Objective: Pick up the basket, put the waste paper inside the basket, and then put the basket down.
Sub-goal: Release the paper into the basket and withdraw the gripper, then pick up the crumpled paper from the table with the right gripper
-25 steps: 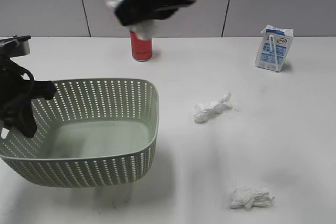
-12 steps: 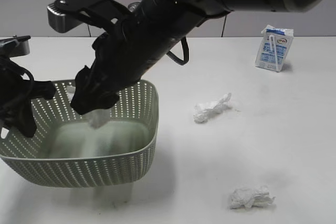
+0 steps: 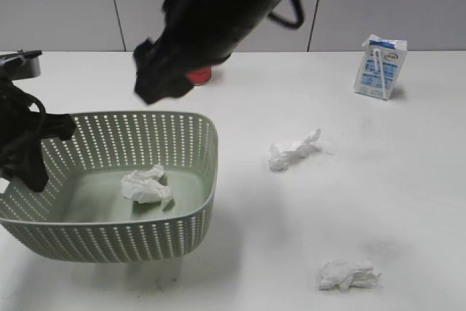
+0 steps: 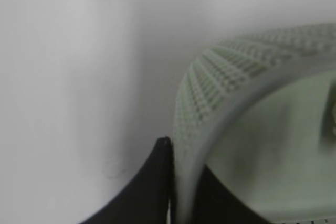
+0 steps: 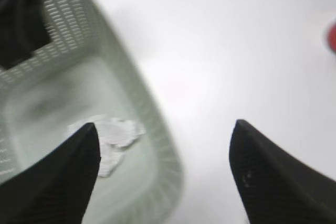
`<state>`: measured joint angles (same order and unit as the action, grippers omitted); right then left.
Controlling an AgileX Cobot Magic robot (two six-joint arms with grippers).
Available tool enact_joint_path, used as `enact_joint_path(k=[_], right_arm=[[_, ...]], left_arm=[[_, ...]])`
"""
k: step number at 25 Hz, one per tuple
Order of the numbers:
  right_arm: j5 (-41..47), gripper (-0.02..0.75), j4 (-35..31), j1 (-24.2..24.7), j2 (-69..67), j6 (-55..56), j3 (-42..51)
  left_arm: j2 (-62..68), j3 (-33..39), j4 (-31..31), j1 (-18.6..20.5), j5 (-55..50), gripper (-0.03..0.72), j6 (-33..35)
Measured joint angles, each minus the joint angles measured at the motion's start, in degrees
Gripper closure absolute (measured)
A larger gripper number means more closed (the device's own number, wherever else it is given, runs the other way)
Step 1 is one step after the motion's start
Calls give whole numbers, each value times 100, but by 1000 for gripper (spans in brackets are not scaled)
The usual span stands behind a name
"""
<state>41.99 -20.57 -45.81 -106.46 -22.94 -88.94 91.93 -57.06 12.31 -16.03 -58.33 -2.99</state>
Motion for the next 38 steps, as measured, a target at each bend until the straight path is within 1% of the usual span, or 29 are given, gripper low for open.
enact_joint_path(k=[3, 5, 7, 9, 11, 18, 24, 27, 33, 34, 35, 37, 38], right_arm=[[209, 164, 1166, 409, 277, 1637, -253], [433, 166, 1610, 742, 350, 2635, -283], [800, 166, 1870, 1118, 292, 3836, -281], [1023, 167, 1985, 1437, 119, 4769, -230], [1099, 167, 2057, 1579, -81, 5179, -177], [1097, 168, 1956, 1605, -926, 5440, -166], [1017, 168, 1861, 1605, -1756, 6075, -166], [858, 168, 1844, 1605, -1991, 6254, -166], [905, 177, 1849, 1605, -2286, 6320, -166], [921, 197, 1849, 1605, -2286, 6311, -166], [928, 232, 1849, 1605, -2286, 6274, -166], [993, 348, 1849, 1605, -2290, 6197, -187], [1056, 437, 1849, 1605, -2290, 6176, -210]], left_arm=[[0, 0, -22, 0, -21, 683, -1], [0, 0, -22, 0, -21, 683, -5], [0, 0, -22, 0, -29, 683, -5], [0, 0, -22, 0, -35, 683, -5], [0, 0, -22, 0, -35, 683, -5], [0, 0, -29, 0, -35, 683, -5], [0, 0, -33, 0, -16, 683, -5], [0, 0, -35, 0, -11, 683, -5], [0, 0, -40, 0, 92, 683, -5], [0, 0, -40, 0, 92, 683, -5], [0, 0, -40, 0, 92, 683, -5], [0, 0, -40, 0, 92, 683, 0], [0, 0, -40, 0, 92, 683, 0]])
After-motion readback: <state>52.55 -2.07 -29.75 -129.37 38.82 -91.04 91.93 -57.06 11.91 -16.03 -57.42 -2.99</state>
